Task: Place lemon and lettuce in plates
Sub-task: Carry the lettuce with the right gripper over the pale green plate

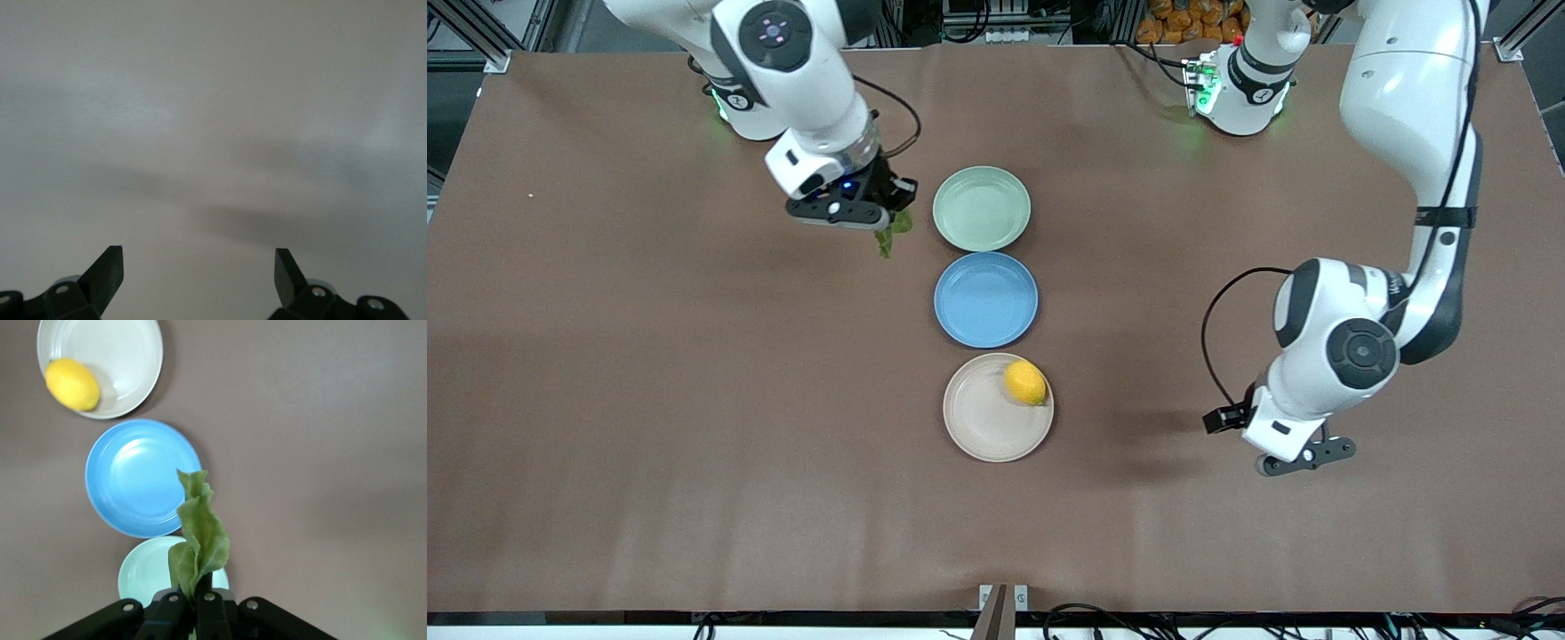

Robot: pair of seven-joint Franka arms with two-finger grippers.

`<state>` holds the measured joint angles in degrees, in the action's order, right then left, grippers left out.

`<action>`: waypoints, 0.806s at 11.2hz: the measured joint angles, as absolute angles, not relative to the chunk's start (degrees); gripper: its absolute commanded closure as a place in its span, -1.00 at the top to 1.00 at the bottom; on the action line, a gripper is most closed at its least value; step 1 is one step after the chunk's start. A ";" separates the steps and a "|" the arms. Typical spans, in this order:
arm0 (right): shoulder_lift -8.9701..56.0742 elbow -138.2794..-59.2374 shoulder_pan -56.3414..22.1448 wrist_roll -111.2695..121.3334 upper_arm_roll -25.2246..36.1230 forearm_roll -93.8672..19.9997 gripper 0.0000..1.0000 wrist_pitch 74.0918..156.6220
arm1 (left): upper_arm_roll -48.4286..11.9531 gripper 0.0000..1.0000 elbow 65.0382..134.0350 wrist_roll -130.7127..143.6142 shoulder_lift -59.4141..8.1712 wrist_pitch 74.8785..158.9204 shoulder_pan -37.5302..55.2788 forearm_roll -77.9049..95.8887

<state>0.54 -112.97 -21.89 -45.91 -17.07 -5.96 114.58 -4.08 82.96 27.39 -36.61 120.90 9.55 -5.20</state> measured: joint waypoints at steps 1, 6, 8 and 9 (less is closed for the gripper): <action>0.68 -113.86 -23.11 -48.27 -17.99 -5.96 -1.00 116.31 | -4.09 1.00 82.97 25.59 -35.93 118.82 8.68 -5.20; 4.35 -120.48 -31.16 -55.08 -20.26 -5.69 -1.00 127.88 | -3.82 1.00 88.35 24.54 -30.19 113.62 8.10 -4.97; 6.94 -124.10 -34.82 -59.43 -20.42 -2.81 -1.00 133.50 | -3.20 1.00 94.09 24.54 -23.67 113.39 7.95 -4.93; 8.39 -125.00 -36.34 -61.31 -20.45 -1.69 -1.00 134.72 | -2.95 1.00 96.59 24.54 -20.00 113.28 7.49 -4.93</action>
<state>8.39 -125.00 -36.34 -61.31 -20.45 -1.69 134.72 -2.95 96.59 24.54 -20.00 113.28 7.49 -4.93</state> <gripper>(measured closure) 0.974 0.000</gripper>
